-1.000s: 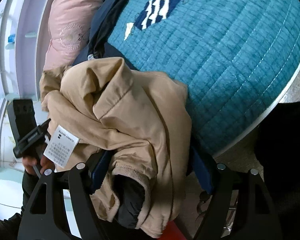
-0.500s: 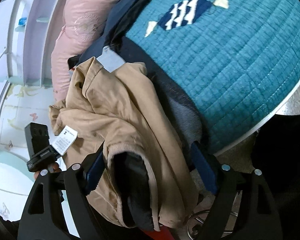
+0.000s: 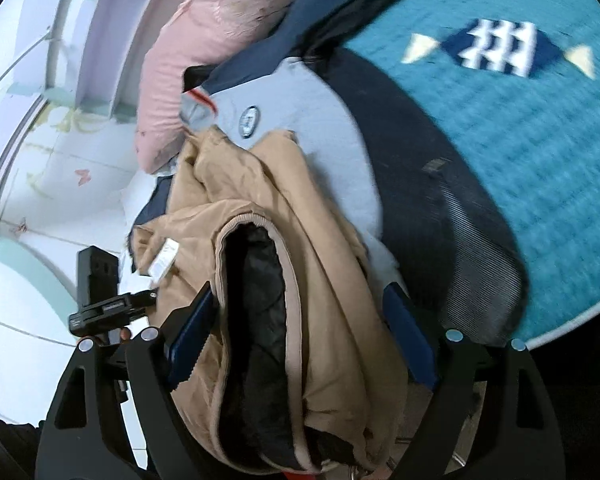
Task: Fold large clothes
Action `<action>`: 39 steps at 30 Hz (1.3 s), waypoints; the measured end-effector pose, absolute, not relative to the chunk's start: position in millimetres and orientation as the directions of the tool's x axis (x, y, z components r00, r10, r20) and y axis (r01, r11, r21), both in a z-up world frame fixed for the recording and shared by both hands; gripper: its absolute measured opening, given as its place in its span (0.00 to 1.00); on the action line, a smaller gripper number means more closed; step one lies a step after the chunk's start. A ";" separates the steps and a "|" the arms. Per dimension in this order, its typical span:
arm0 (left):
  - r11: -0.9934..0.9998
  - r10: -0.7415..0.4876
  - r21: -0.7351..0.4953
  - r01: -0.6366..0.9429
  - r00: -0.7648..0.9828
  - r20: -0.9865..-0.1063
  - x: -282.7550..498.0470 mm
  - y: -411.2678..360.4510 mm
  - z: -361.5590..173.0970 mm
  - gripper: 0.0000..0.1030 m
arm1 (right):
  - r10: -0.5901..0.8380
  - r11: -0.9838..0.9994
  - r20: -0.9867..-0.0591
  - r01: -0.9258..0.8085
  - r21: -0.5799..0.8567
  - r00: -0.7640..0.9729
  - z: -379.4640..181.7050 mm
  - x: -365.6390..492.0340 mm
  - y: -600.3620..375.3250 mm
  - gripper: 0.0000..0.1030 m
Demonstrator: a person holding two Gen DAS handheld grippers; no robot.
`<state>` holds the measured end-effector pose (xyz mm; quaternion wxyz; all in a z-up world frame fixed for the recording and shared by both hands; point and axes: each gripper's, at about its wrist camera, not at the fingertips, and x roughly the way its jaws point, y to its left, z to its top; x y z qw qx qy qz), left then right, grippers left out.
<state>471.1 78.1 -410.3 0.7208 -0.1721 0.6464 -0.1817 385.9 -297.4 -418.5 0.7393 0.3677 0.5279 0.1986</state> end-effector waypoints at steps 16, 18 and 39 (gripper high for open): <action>0.868 -0.497 -0.497 0.020 0.073 -0.865 476.7 86.9 -419.2 0.32 | 0.733 0.655 -0.642 0.022 0.756 0.225 -424.9 410.2 -257.9 0.73; 0.865 -0.502 -0.502 0.018 0.070 -0.862 478.2 87.1 -419.7 0.32 | 0.726 0.655 -0.652 0.067 0.753 0.219 -435.3 409.5 -257.3 0.76; 0.927 -0.375 -0.374 0.038 0.162 -0.913 455.9 73.0 -382.6 0.32 | 0.342 0.938 -0.798 -0.238 0.253 0.497 -355.0 342.8 -164.8 0.23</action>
